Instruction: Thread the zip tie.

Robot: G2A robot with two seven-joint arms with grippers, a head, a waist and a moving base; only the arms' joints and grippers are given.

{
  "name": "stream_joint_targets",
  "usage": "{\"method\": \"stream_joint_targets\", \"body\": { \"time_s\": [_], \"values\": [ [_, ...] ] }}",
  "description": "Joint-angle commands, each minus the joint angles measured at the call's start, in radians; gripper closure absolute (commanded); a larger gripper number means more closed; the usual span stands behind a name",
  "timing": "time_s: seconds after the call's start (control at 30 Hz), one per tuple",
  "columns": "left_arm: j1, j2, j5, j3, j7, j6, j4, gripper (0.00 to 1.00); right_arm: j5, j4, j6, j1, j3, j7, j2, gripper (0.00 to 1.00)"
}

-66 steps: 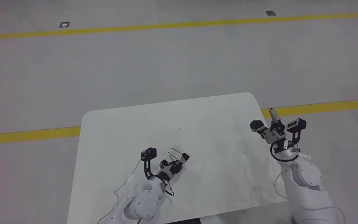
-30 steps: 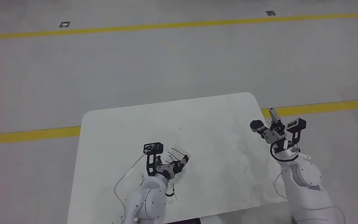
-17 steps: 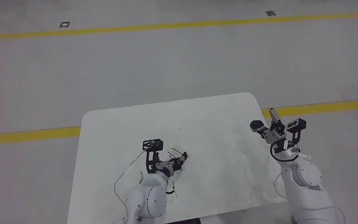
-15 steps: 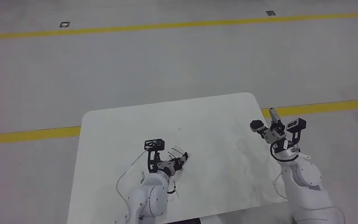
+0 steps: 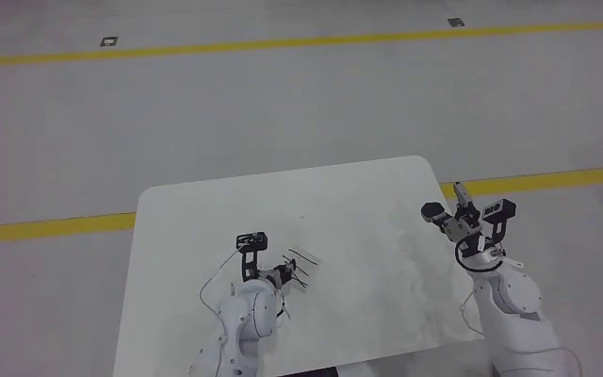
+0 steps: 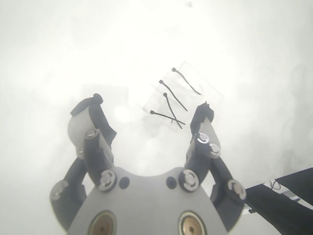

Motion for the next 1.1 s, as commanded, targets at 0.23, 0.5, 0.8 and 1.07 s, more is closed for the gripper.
{"method": "stream_joint_targets", "body": {
  "time_s": [0.23,0.5,0.8,1.07],
  "values": [
    [-0.023,-0.004,0.013,0.003,-0.041,0.000,0.020,0.59,0.000,0.000,0.000,0.000,0.000,0.000,0.000,0.00],
    [-0.037,-0.005,0.025,0.008,-0.081,0.000,0.034,0.64,0.000,0.000,0.000,0.000,0.000,0.000,0.000,0.00],
    [-0.055,-0.005,0.018,0.026,-0.088,0.000,0.066,0.81,0.000,0.000,0.000,0.000,0.000,0.000,0.000,0.00],
    [-0.071,-0.006,0.012,0.035,-0.077,0.000,0.086,0.97,0.000,0.000,0.000,0.000,0.000,0.000,0.000,0.00]
  ]
}}
